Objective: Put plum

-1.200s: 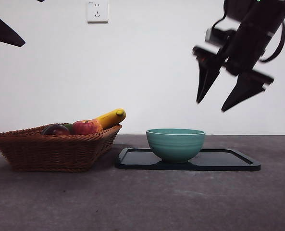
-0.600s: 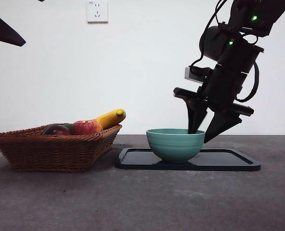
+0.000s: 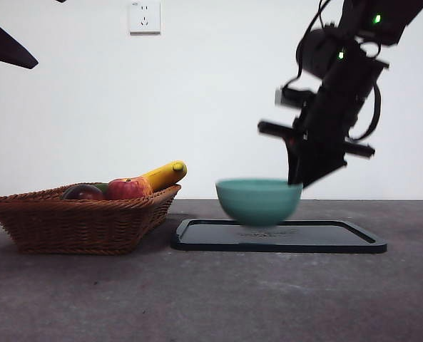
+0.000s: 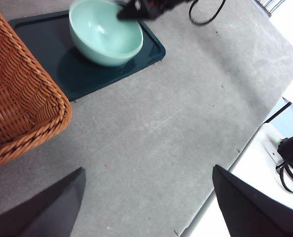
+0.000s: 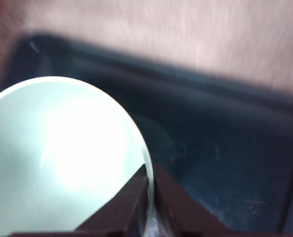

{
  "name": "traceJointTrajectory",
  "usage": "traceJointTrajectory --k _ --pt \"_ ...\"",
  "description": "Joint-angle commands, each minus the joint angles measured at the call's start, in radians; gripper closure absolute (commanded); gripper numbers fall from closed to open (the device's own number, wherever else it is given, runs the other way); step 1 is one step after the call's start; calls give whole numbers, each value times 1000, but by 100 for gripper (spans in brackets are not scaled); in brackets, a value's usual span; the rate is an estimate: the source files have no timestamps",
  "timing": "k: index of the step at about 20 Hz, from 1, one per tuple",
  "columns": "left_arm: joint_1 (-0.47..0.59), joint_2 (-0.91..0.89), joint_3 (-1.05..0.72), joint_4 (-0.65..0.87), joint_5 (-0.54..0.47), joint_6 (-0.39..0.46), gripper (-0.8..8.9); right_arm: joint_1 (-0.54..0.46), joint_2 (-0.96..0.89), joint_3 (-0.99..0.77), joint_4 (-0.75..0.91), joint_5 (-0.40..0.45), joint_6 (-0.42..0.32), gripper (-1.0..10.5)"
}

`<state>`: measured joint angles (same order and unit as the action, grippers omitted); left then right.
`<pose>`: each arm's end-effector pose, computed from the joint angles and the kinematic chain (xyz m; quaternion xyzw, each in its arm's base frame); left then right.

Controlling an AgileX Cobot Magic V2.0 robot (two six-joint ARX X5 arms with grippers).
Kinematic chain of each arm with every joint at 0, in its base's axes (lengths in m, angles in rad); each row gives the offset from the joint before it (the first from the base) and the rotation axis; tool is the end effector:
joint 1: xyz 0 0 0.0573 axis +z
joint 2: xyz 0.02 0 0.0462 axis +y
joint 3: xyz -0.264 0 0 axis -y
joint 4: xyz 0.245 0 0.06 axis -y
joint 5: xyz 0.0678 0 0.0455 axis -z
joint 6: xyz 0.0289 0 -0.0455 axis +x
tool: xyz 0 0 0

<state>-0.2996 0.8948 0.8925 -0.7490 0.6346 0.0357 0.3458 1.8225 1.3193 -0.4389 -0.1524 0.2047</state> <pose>0.1540 -0.0655 0.3067 -0.0463 0.3542 -0.4253 0.8316 0.3617 0.1350 0.2157 0.0446 0.4718 0.1724 0.8635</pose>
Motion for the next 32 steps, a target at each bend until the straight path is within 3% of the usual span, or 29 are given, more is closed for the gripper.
traceJointTrajectory --k 1,12,19,25,32 --pt "-4 6 16 8 6 6 409 5 -69 48 -19 -2 -15 935" --pt "-4 6 16 8 6 6 409 51 -454 -7 -331 -29 -56 935" --pt "-4 6 16 8 6 6 409 162 -586 -278 -257 -30 -37 935" --pt "-4 6 16 7 5 6 409 229 -557 -439 -101 -29 -2 935" --pt "-4 6 16 7 6 6 409 248 -467 -502 -21 -29 1 935"
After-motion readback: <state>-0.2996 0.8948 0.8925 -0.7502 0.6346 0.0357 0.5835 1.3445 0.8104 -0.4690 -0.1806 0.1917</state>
